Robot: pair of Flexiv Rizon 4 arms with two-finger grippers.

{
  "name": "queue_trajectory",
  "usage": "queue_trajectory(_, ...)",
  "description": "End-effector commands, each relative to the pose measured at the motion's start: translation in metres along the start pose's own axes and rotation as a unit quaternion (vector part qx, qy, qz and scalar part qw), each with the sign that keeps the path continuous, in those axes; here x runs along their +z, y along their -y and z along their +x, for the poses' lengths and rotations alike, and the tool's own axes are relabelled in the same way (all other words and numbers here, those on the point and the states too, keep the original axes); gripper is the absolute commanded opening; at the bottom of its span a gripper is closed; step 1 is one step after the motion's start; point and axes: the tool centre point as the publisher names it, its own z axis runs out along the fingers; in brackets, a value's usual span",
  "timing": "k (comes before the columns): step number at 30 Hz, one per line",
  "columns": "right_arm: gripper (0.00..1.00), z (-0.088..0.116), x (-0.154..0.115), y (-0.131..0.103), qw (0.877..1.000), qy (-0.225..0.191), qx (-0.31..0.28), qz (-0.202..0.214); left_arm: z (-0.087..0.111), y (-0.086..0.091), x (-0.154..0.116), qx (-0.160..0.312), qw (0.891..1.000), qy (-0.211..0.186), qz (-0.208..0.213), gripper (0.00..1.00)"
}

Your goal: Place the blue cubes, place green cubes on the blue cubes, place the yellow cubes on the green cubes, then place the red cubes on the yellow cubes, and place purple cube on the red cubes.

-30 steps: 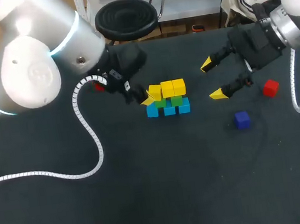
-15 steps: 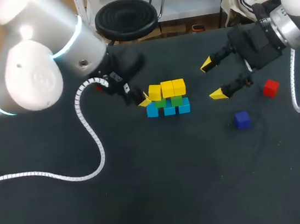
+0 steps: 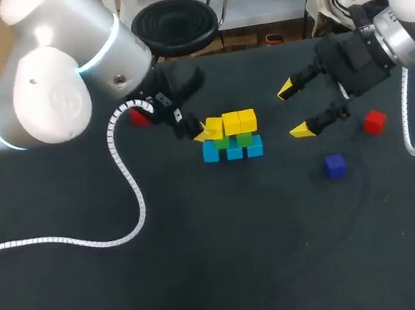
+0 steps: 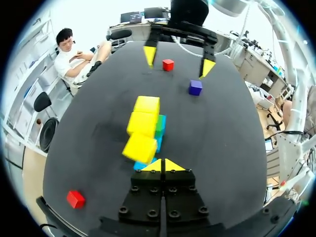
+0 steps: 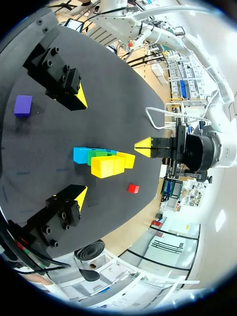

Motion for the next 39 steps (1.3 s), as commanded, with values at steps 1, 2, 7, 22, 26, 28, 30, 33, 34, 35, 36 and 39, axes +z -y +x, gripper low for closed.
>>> queue_trajectory(1, 1.0, 0.0, 0.0, -0.001, 1.0, 0.001, 0.0, 0.001, 0.004, -0.006, -0.008, 0.0, 1.0, 0.0, -0.009, 0.0)
queue_trajectory(2, 1.0, 0.0, 0.0, -0.001, 1.0, 0.001, 0.0, 0.001, 0.004, -0.007, -0.008, 0.0, 1.0, -0.001, -0.009, 0.0)
queue_trajectory(7, 1.0, 0.0, 0.0, -0.001, 1.0, 0.001, 0.0, 0.001, 0.005, -0.016, 0.004, 0.0, 1.0, -0.022, -0.013, 0.0)
queue_trajectory(22, 1.0, 0.0, 0.0, -0.001, 1.0, 0.001, 0.0, 0.001, 0.002, -0.013, 0.016, 0.004, 1.0, -0.031, -0.004, 0.0)
queue_trajectory(26, 1.0, 0.0, 0.0, -0.001, 1.0, 0.001, 0.0, 0.001, 0.006, -0.014, 0.013, 0.001, 0.999, -0.032, -0.006, 0.0)
queue_trajectory(28, 1.0, 0.0, 0.0, -0.001, 1.0, 0.001, 0.0, 0.001, 0.007, -0.015, 0.01, -0.002, 1.0, -0.03, -0.01, 0.0)
queue_trajectory(30, 1.0, 0.0, 0.0, -0.001, 1.0, 0.001, 0.0, 0.001, 0.01, -0.015, 0.006, -0.004, 1.0, -0.028, -0.012, 0.0)
queue_trajectory(33, 1.0, 0.0, 0.0, -0.001, 1.0, 0.001, 0.0, 0.001, 0.017, -0.015, 0.004, -0.011, 0.999, -0.028, -0.014, 0.0)
queue_trajectory(34, 1.0, 0.0, 0.0, -0.001, 1.0, 0.001, 0.0, 0.001, 0.019, -0.015, 0.003, -0.015, 0.999, -0.027, -0.014, 0.0)
queue_trajectory(35, 1.0, 0.0, 0.0, -0.001, 1.0, 0.001, 0.0, 0.001, 0.022, -0.015, 0.002, -0.022, 0.999, -0.025, -0.014, 0.0)
queue_trajectory(36, 1.0, 0.0, 0.0, -0.001, 1.0, 0.001, 0.0, 0.001, 0.024, -0.015, 0.001, -0.025, 0.999, -0.022, -0.014, 0.0)
queue_trajectory(39, 1.0, 0.0, 0.0, -0.001, 1.0, 0.001, 0.0, 0.001, 0.031, -0.016, -0.004, -0.037, 0.999, -0.01, -0.016, 0.0)
